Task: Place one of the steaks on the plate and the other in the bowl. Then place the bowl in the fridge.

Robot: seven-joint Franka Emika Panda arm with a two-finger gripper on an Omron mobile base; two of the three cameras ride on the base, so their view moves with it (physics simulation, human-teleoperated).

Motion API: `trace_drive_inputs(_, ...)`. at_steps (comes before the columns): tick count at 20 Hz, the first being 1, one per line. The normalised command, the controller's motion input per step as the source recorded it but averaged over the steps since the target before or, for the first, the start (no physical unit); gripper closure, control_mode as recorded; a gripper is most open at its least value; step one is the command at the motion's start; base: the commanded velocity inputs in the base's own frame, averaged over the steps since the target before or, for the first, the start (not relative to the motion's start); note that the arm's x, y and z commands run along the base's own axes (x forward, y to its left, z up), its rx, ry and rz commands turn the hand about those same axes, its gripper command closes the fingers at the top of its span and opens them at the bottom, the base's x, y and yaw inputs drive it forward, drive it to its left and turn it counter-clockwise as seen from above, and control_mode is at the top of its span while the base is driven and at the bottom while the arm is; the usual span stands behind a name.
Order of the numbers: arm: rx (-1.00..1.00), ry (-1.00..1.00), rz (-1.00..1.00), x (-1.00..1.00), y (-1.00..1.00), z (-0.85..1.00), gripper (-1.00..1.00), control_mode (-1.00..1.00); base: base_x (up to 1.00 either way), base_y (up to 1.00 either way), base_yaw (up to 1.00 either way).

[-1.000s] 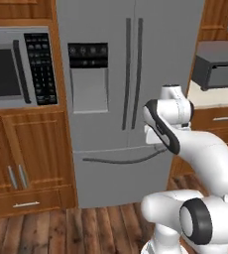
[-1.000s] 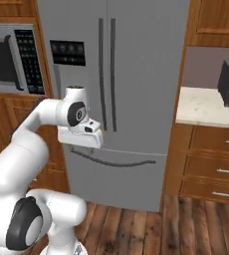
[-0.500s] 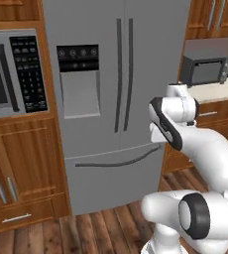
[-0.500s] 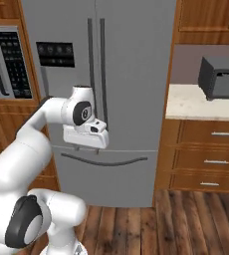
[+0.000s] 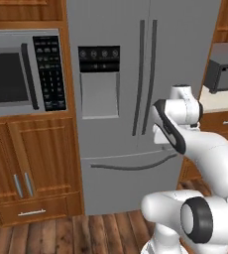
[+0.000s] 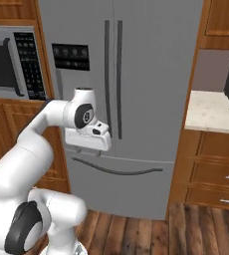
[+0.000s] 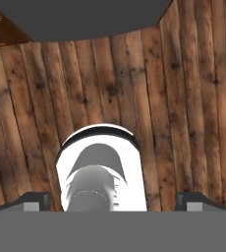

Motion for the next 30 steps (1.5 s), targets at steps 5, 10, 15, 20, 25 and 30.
trace_drive_inputs(5, 0.00, 0.00, 0.00, 0.00, 0.00, 0.00, -1.00, 1.00, 0.19, -0.16, 0.00)
trace_drive_inputs(10, 0.00, 0.00, 0.00, 0.00, 0.00, 0.00, -1.00, 1.00, 0.19, -0.37, 0.00)
trace_drive_inputs(15, 0.00, 0.00, 0.00, 0.00, 0.00, 0.00, -1.00, 1.00, 0.08, -0.08, 0.00)
trace_drive_inputs(20, 0.00, 0.00, 0.00, 0.00, 0.00, 0.00, -1.00, 1.00, 0.37, -0.12, 0.00)
trace_drive_inputs(25, 0.00, 0.00, 0.00, 0.00, 0.00, 0.00, -1.00, 1.00, 0.42, -0.16, 0.00)
trace_drive_inputs(30, 0.00, 0.00, 0.00, 0.00, 0.00, 0.00, -1.00, 1.00, 0.40, -0.06, 0.00)
